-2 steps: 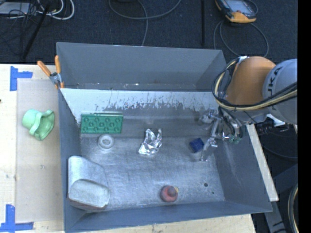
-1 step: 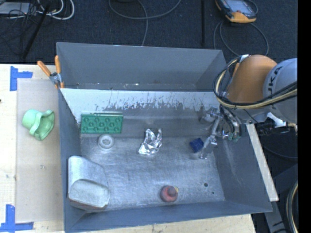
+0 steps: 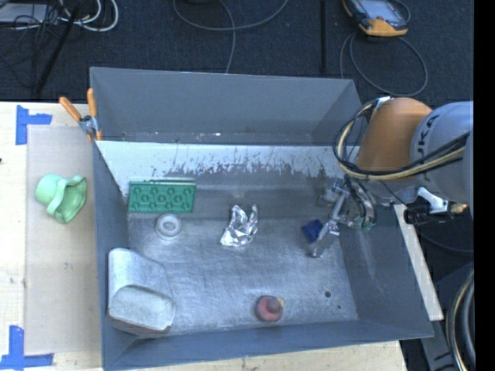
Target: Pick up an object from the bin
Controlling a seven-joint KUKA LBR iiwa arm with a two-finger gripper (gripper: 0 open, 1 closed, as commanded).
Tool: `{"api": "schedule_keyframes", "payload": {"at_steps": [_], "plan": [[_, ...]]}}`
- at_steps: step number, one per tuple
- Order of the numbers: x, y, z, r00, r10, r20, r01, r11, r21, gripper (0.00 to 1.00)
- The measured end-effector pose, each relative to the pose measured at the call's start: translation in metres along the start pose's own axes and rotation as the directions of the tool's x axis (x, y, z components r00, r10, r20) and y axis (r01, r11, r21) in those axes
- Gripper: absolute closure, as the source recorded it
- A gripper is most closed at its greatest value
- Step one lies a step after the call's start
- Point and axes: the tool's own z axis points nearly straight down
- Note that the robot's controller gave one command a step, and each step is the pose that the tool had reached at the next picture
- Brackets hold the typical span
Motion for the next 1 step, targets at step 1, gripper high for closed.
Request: {"api": "schedule_keyframes", "payload": {"at_steps": [1], "plan": [[0.0001,0.0004,-0.0004,1.000,-0.004,-0.003,0.004,1.000,0.002,0.00]]}}
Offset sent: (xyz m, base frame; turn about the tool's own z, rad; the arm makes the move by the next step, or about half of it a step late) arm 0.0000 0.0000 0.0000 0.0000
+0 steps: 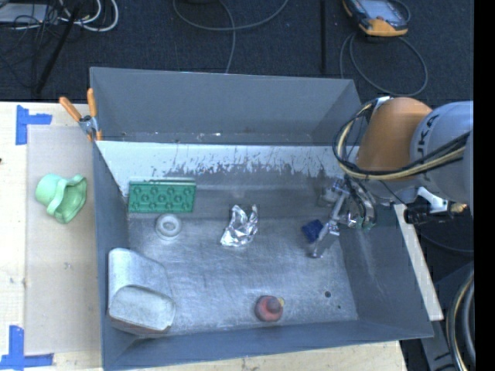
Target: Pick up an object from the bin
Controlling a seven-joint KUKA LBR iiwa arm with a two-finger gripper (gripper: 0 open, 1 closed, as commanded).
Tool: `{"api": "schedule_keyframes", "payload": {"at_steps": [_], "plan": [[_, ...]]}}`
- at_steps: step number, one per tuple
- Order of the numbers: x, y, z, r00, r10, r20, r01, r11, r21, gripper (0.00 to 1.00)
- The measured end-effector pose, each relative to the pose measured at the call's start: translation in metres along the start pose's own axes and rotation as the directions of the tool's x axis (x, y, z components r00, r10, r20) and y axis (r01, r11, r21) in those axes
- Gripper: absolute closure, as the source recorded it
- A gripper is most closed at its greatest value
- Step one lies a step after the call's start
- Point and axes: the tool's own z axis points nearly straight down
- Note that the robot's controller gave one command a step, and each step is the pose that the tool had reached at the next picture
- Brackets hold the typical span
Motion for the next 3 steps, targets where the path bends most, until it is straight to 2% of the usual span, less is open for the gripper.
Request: {"api": "schedule_keyframes", "payload": {"at_steps": [1,2,3], "plan": [[-0.004,0.000,-0.004,1.000,-0.001,0.013,0.001,1.000,-0.002,1.00],[-0.005,0.001,-0.031,1.000,-0.005,0.005,0.005,1.000,-0.001,1.00],[-0.005,0.002,-0.045,1.000,-0.009,0.004,0.009,1.000,-0.001,1.00]]}}
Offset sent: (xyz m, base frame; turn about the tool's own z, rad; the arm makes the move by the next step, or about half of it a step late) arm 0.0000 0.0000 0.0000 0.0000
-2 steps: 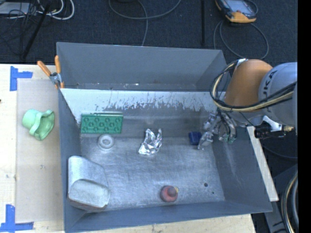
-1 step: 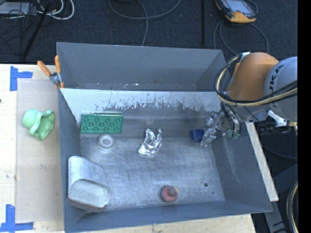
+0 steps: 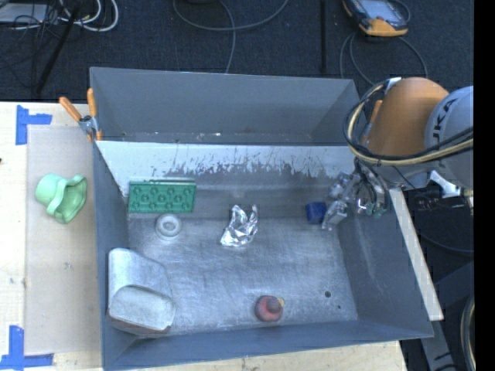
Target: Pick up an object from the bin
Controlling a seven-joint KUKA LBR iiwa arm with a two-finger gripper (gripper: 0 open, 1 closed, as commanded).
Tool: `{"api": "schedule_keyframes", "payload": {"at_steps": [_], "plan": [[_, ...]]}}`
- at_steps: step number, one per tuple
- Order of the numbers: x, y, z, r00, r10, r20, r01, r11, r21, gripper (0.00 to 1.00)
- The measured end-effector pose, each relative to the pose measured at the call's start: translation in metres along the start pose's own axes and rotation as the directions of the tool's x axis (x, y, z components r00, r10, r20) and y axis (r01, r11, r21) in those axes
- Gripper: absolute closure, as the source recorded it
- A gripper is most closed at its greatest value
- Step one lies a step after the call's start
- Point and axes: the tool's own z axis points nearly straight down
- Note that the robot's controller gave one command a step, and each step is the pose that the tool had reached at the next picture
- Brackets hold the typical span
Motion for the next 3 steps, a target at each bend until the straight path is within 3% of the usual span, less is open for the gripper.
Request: {"api": "schedule_keyframes", "payload": {"at_steps": [3], "plan": [[-0.002,0.002,-0.053,1.000,-0.011,0.001,0.011,1.000,0.000,1.00]]}}
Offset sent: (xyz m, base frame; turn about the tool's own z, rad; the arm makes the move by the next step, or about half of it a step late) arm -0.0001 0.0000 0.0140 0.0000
